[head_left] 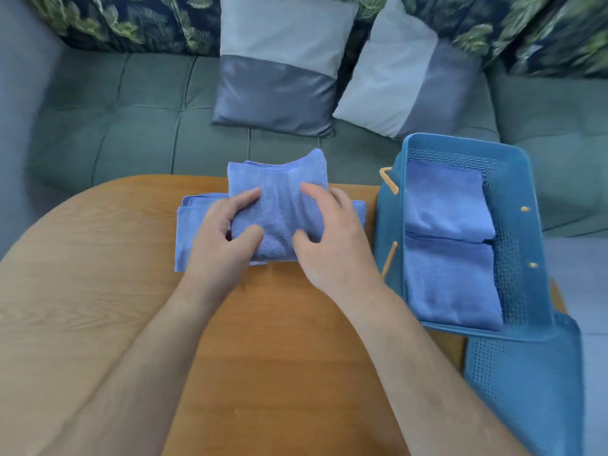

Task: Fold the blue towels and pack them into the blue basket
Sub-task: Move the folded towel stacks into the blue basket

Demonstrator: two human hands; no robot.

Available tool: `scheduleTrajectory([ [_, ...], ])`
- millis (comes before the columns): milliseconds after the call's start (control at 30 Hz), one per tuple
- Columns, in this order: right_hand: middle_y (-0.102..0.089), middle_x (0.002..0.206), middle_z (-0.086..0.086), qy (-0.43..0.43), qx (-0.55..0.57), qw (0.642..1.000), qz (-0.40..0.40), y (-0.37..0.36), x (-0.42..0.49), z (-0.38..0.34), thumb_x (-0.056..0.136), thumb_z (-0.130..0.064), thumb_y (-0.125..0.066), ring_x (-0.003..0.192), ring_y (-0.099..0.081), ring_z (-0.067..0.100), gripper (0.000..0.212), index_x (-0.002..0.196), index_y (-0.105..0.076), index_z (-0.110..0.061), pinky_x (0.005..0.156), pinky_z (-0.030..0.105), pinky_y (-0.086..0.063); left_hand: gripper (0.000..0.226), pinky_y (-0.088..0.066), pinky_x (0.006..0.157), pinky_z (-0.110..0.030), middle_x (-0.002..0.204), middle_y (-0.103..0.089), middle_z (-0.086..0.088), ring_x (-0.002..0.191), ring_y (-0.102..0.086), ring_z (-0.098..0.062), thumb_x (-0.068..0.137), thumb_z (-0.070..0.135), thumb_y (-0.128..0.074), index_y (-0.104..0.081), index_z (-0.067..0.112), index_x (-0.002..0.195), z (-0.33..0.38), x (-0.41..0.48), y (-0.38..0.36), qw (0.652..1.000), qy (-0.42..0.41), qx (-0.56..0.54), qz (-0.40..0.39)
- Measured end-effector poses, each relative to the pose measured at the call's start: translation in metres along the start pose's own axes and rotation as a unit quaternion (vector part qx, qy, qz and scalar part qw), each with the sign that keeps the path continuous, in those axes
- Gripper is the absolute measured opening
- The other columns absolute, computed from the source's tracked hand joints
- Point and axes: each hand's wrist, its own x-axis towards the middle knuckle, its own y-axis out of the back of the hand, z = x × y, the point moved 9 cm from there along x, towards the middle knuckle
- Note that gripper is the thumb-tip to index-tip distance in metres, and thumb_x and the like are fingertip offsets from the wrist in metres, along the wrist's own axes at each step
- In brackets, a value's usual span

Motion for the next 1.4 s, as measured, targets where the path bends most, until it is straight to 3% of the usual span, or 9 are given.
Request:
scheduleTrajectory([
  [100, -0.048, 0.142, -0.001, 0.002, -0.035, 0.996, 0.076, 0.063, -0.002, 0.01, 0.082, -0.001, -0.059, 0.132, -0.043, 0.021, 0.066, 0.145, -0.051, -0.021, 0.111, 0.032, -0.035, 0.047, -0.046, 0.076, -0.012, 0.123, -0.056, 0.002, 0.09, -0.057, -0.011, 0.092, 0.012, -0.061, -0.06, 0.032, 0.134, 0.047, -0.001, -0.048, 0.995, -0.09, 0.04, -0.03],
  [267, -0.046, 0.142, 0.002, -0.053, -0.089, 0.987, 0.12, 0.158, -0.007, 0.057, 0.083, -0.001, -0.057, 0.13, -0.044, 0.024, 0.068, 0.147, -0.048, -0.021, 0.109, 0.034, -0.036, 0.053, -0.033, 0.088, 0.0, 0.123, -0.046, 0.006, 0.103, -0.048, 0.015, 0.092, 0.025, -0.063, -0.052, 0.023, 0.144, 0.098, -0.007, -0.157, 0.965, -0.193, 0.144, -0.108],
  [433, -0.041, 0.147, 0.004, -0.125, -0.132, 0.979, 0.092, 0.212, 0.009, 0.121, 0.085, -0.002, -0.057, 0.132, -0.043, 0.027, 0.069, 0.15, -0.042, -0.022, 0.105, 0.036, -0.04, 0.05, -0.048, 0.088, -0.034, 0.133, -0.039, -0.006, 0.102, -0.058, -0.023, 0.097, 0.028, -0.058, -0.045, 0.018, 0.145, 0.119, -0.005, -0.253, 0.91, -0.236, 0.302, -0.159],
  [533, -0.037, 0.15, 0.006, -0.144, -0.13, 0.979, 0.061, 0.214, 0.028, 0.151, 0.088, -0.002, -0.057, 0.133, -0.042, 0.028, 0.071, 0.153, -0.037, -0.019, 0.104, 0.035, -0.041, 0.042, -0.049, 0.074, -0.04, 0.132, -0.036, -0.013, 0.09, -0.059, -0.036, 0.101, 0.026, -0.051, -0.042, 0.011, 0.14, 0.104, 0.013, -0.292, 0.863, -0.207, 0.425, -0.176],
  [700, -0.038, 0.14, 0.01, -0.134, -0.181, 0.974, -0.002, 0.19, 0.053, 0.192, 0.09, -0.009, -0.063, 0.128, -0.043, 0.032, 0.058, 0.144, -0.043, -0.016, 0.102, 0.042, -0.042, 0.035, -0.029, 0.052, -0.031, 0.127, -0.038, -0.018, 0.055, -0.039, -0.018, 0.099, 0.012, -0.055, -0.042, 0.006, 0.131, 0.081, 0.037, -0.321, 0.809, -0.174, 0.539, -0.156],
  [867, 0.007, 0.168, 0.017, -0.023, -0.442, 0.896, 0.039, 0.189, 0.066, 0.175, 0.103, -0.018, -0.046, 0.156, 0.003, 0.036, 0.056, 0.156, -0.026, -0.013, 0.126, 0.042, -0.009, 0.039, -0.047, 0.081, -0.035, 0.158, -0.029, -0.025, 0.106, -0.058, -0.035, 0.083, 0.007, -0.061, -0.056, 0.009, 0.121, 0.099, 0.024, -0.319, 0.719, -0.26, 0.644, -0.027],
  [967, 0.014, 0.168, 0.017, 0.027, -0.441, 0.897, -0.031, 0.167, 0.066, 0.179, 0.107, -0.029, -0.034, 0.155, 0.013, 0.035, 0.061, 0.161, -0.01, -0.014, 0.126, 0.045, 0.004, 0.066, -0.021, 0.12, -0.041, 0.166, -0.009, -0.018, 0.15, -0.021, -0.037, 0.099, 0.028, -0.048, -0.022, 0.007, 0.156, 0.083, 0.024, -0.339, 0.661, -0.305, 0.675, -0.123],
  [1133, 0.022, 0.166, 0.014, -0.045, -0.405, 0.906, -0.111, 0.143, 0.074, 0.222, 0.108, -0.049, -0.011, 0.153, 0.021, 0.033, 0.063, 0.161, 0.012, -0.023, 0.126, 0.047, 0.006, 0.082, -0.016, 0.122, -0.037, 0.166, -0.011, -0.016, 0.153, -0.018, -0.026, 0.101, 0.047, -0.047, -0.007, 0.003, 0.158, 0.055, 0.063, -0.345, 0.631, -0.257, 0.711, -0.175],
  [1400, 0.024, 0.166, 0.013, -0.053, -0.395, 0.907, -0.14, 0.132, 0.078, 0.24, 0.106, -0.054, -0.012, 0.152, 0.024, 0.034, 0.065, 0.16, 0.012, -0.028, 0.125, 0.049, 0.006, 0.083, -0.041, 0.098, -0.033, 0.146, -0.047, -0.008, 0.128, -0.053, -0.023, 0.088, 0.059, -0.061, -0.034, 0.009, 0.149, 0.056, 0.068, -0.353, 0.653, -0.268, 0.679, -0.203],
])
